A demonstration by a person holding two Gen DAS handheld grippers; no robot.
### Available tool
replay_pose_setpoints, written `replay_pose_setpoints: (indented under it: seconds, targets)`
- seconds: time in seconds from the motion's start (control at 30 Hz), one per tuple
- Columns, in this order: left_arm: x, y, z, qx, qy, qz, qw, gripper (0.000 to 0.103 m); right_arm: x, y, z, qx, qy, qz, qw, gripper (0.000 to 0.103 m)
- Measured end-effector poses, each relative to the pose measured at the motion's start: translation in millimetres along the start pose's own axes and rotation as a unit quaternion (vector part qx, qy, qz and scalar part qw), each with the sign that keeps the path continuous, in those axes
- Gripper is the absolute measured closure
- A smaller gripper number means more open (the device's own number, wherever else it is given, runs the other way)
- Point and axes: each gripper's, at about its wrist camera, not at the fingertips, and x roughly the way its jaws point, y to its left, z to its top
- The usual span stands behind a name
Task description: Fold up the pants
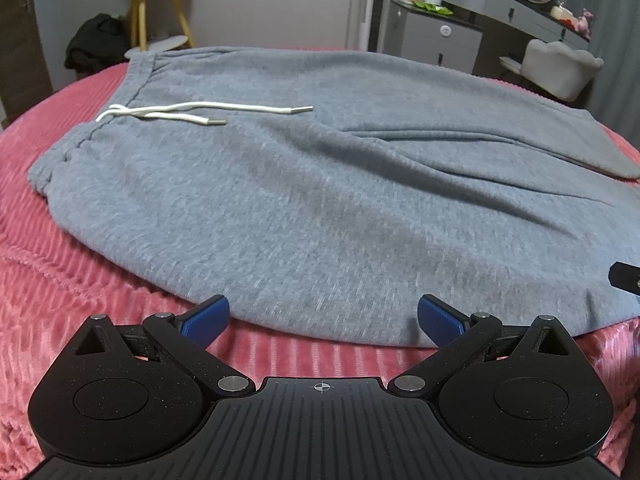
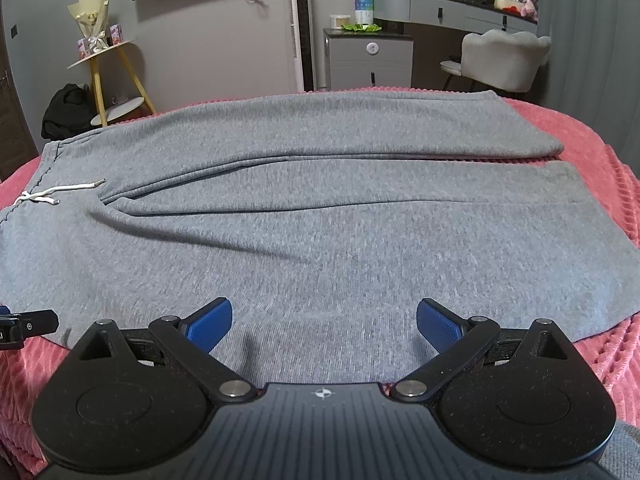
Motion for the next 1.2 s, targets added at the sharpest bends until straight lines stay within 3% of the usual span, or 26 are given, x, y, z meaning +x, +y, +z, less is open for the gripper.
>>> replay_pose_setpoints:
  seconds: [0.8,1.03,1.2]
  targets:
    - [9,-12,9,0.028,0.019,-0.015,0.9993,0.0,38,-10,2,0.04,0.053,0.01,0.998,0.004]
    - [1,-12,57,-0.018,-0.027,-0.014,0.9994,0.0,69,-17,5,0.056,0.083,-0.01,0.995,0.004]
    - [28,-20,108,-0.027,-0.056,0.049,0.9968,0.0,77,-17,9,0.058,0.104,-0.02,0.993,0.004]
